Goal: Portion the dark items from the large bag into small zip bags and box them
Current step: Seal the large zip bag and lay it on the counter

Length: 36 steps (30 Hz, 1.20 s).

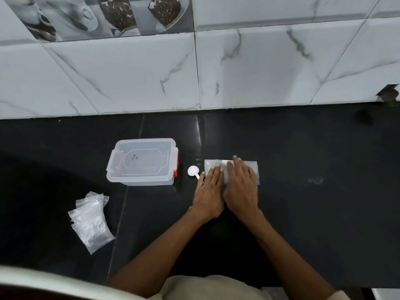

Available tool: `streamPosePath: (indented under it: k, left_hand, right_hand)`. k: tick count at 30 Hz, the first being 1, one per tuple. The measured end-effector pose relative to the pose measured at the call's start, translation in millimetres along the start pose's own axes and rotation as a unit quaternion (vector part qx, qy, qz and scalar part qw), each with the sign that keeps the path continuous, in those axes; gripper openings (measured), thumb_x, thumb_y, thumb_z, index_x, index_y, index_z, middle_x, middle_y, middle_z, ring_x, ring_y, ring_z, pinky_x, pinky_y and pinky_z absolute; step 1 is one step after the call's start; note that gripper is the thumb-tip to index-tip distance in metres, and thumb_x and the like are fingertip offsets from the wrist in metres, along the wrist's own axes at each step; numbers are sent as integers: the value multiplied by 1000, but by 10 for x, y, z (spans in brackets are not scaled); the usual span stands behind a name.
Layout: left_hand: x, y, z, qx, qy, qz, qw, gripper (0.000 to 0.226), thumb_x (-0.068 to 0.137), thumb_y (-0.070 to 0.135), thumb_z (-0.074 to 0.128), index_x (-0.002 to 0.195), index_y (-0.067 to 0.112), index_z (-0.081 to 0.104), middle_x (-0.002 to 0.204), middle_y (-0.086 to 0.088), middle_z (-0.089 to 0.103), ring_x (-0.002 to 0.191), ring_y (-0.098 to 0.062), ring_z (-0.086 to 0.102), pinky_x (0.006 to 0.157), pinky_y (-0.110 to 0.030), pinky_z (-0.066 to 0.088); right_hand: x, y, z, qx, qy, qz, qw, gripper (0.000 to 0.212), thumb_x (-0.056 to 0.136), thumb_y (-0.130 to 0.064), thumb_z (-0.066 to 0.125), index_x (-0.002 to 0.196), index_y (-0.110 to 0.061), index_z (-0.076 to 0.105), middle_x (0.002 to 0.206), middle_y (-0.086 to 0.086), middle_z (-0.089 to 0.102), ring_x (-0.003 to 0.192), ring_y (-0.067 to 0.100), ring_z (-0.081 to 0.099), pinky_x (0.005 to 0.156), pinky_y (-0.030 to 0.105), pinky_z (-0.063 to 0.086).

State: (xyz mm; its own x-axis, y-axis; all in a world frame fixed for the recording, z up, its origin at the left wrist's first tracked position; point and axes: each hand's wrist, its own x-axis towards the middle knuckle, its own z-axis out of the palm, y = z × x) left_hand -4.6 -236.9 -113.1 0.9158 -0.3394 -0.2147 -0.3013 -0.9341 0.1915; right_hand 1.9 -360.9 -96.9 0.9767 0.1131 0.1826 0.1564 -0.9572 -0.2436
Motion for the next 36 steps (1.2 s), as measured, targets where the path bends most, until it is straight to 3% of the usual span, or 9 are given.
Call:
streamPosePath:
  k: [4,6,14,20,24,28,30,32,36]
  left_hand:
    - [-11,10,73,39,-5,0,999,72,105,39,25,159,11,-13,167,-9,-19,154,-23,-21,126,-49,-7]
    - [-15,22,76,39,1,-9,999,70,104,37,21,159,8,-12,168,-11,-17,154,-25,-19,126,-48,-6]
    - [-50,22,40,9,28,-8,1000,77,96,47,3,160,6,-4,169,-12,-9,156,-23,-12,123,-44,-14]
    - [-12,20,36,-23,27,-18,999,71,104,44,24,161,10,-1,170,-7,-7,156,-19,-10,122,-48,-13]
    - [-29,1,-75,-87,79,-27,993,63,106,40,34,160,12,19,170,-4,12,157,-15,5,123,-47,-11]
    - [-141,-57,-228,-224,159,-10,962,59,102,32,42,155,10,32,163,-6,32,152,-18,25,127,-42,12]
    - [-229,-93,-324,-281,190,-13,941,50,99,23,49,147,12,44,152,-6,45,141,-18,39,120,-35,32]
    - [-331,-154,-437,-292,243,-18,925,38,95,16,50,133,15,56,133,-1,58,124,-14,49,105,-33,46]
    - [-574,-395,-684,-293,337,-30,894,32,87,13,45,112,15,65,106,4,66,101,-13,55,87,-22,43]
  right_hand:
    - [-194,51,162,21,-90,4,996,68,102,-45,10,159,-11,23,168,10,17,156,21,12,126,42,7]
    - [-205,166,217,29,-119,7,992,72,100,-53,1,160,-14,7,170,5,2,156,15,-3,125,38,-5]
    - [-226,444,195,-2,-101,69,993,81,96,-66,8,162,-19,-2,169,1,-9,156,14,-11,125,42,-11]
    - [-197,427,167,1,-123,74,990,87,92,-68,0,162,-18,-3,170,4,-9,155,15,-15,126,45,-10]
    - [-147,320,55,-12,-106,63,992,83,93,-62,2,161,-15,15,171,8,2,157,20,-5,127,46,-6]
    - [-163,19,-73,41,-22,38,998,59,103,-44,36,153,-13,39,166,12,27,154,24,23,125,44,16]
    - [-143,-163,-181,98,-3,21,995,52,101,-34,49,147,-10,48,159,13,40,147,27,36,119,44,29]
    - [-114,-367,-312,169,11,9,986,48,98,-32,47,137,-6,57,146,15,54,136,30,48,112,44,38]
    - [-72,-808,-465,244,44,6,969,30,94,-16,55,122,-14,65,120,4,66,116,20,56,95,30,46]
